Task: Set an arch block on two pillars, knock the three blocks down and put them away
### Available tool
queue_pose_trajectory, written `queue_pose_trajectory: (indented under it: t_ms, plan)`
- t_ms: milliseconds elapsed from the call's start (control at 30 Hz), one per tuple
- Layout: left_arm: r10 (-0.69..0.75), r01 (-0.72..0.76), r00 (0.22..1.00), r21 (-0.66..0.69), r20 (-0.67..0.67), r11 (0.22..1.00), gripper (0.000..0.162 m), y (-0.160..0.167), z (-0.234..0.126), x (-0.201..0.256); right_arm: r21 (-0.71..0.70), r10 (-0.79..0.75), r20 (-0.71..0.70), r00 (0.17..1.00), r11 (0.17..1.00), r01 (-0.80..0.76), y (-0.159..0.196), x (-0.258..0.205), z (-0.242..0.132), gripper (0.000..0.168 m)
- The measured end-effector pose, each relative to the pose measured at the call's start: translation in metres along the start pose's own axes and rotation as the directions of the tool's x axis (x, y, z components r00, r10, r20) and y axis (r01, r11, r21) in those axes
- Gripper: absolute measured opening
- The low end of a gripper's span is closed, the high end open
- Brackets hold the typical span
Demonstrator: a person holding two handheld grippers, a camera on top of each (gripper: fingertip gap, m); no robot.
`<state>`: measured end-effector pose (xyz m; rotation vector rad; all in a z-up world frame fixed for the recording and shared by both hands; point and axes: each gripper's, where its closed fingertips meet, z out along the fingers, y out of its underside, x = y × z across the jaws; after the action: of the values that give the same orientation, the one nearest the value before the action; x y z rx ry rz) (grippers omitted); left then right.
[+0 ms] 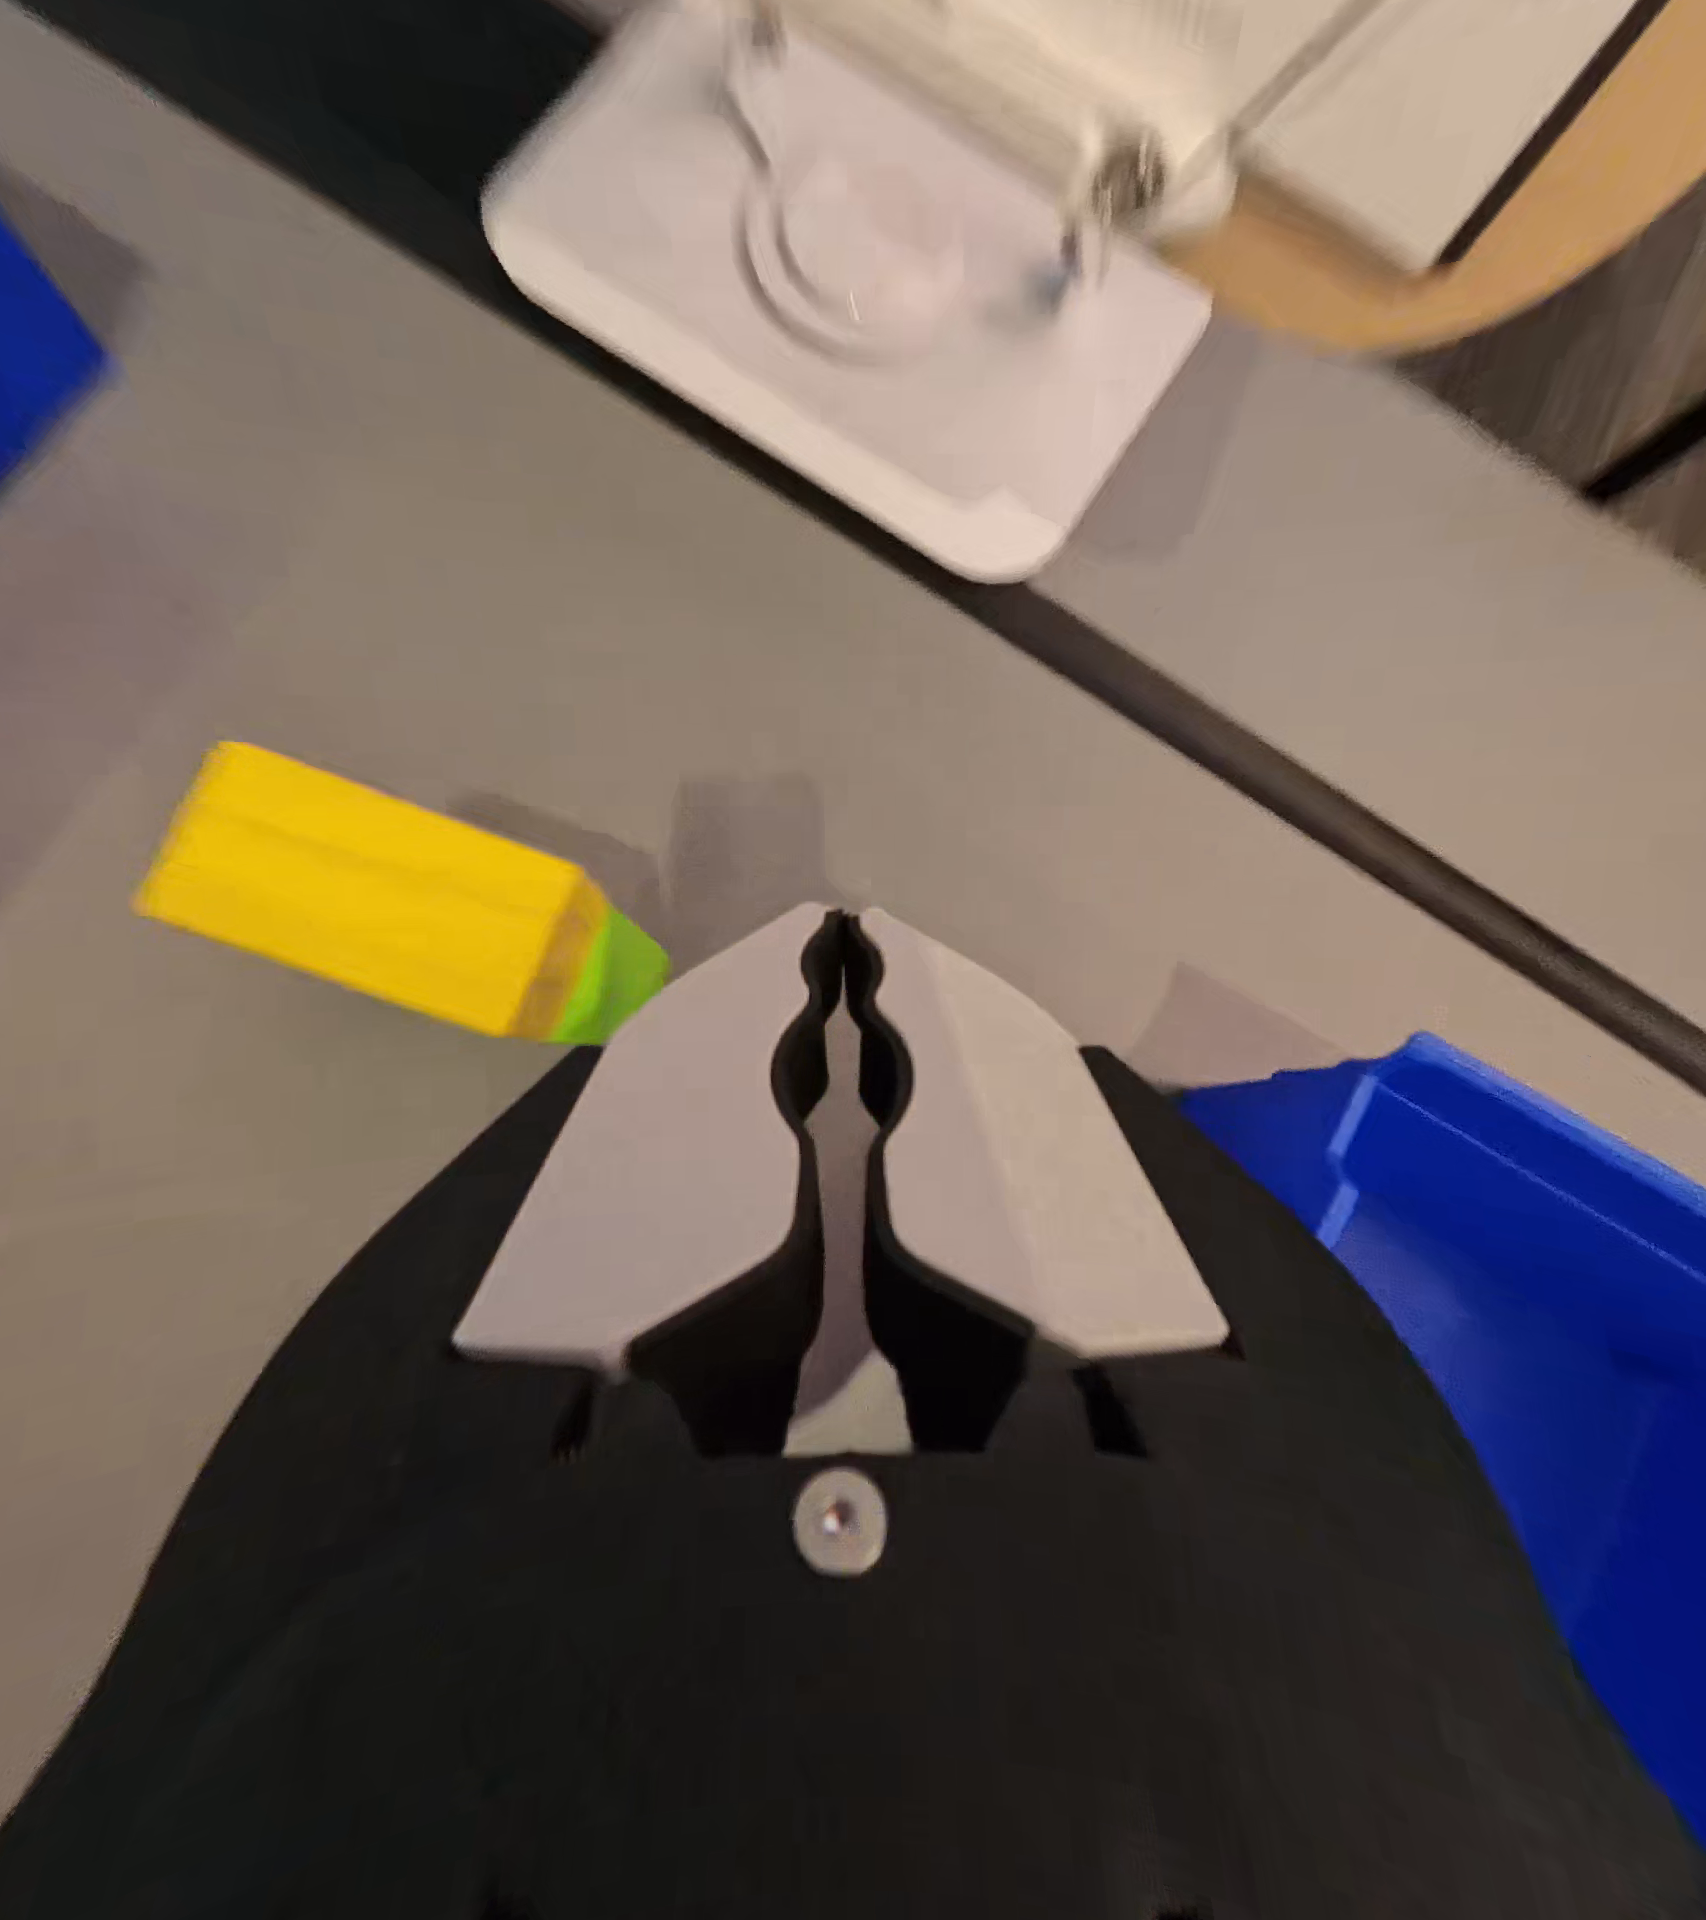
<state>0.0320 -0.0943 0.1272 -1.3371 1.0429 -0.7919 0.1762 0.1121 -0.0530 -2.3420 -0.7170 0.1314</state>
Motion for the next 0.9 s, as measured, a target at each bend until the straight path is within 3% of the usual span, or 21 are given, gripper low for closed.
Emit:
queue_pose_trajectory:
  t_ms: [167,433,633,767,900]
  plan:
    - [0.045,-0.045,0.999,-0.03,-0.004,0.999,0.0,-0.002,-0.007,0.005,-0.315,0.154,0.094,0.984,0.942,-0.118,0.038,0.008,0.037,0.001]
    - [0.079,-0.08,0.996,-0.028,-0.044,0.996,0.0,-0.014,-0.026,0.015,-0.369,0.217,0.151,0.965,0.918,-0.149,0.045,-0.001,0.047,0.001]
    - [0.069,-0.07,0.997,-0.025,-0.043,0.997,0.0,-0.016,-0.033,0.013,-0.287,0.002,0.391,0.921,0.95,0.12,0.014,-0.107,0.049,0.001]
    - [0.067,-0.068,0.997,-0.028,-0.039,0.997,0.0,-0.016,-0.037,0.013,-0.205,-0.209,0.304,0.93,0.939,0.278,-0.009,-0.132,0.038,0.001]
    - [0.068,-0.069,0.997,-0.03,-0.046,0.997,0.0,-0.018,-0.04,0.015,-0.102,-0.309,0.258,0.915,0.934,0.344,-0.028,-0.139,0.013,0.001]
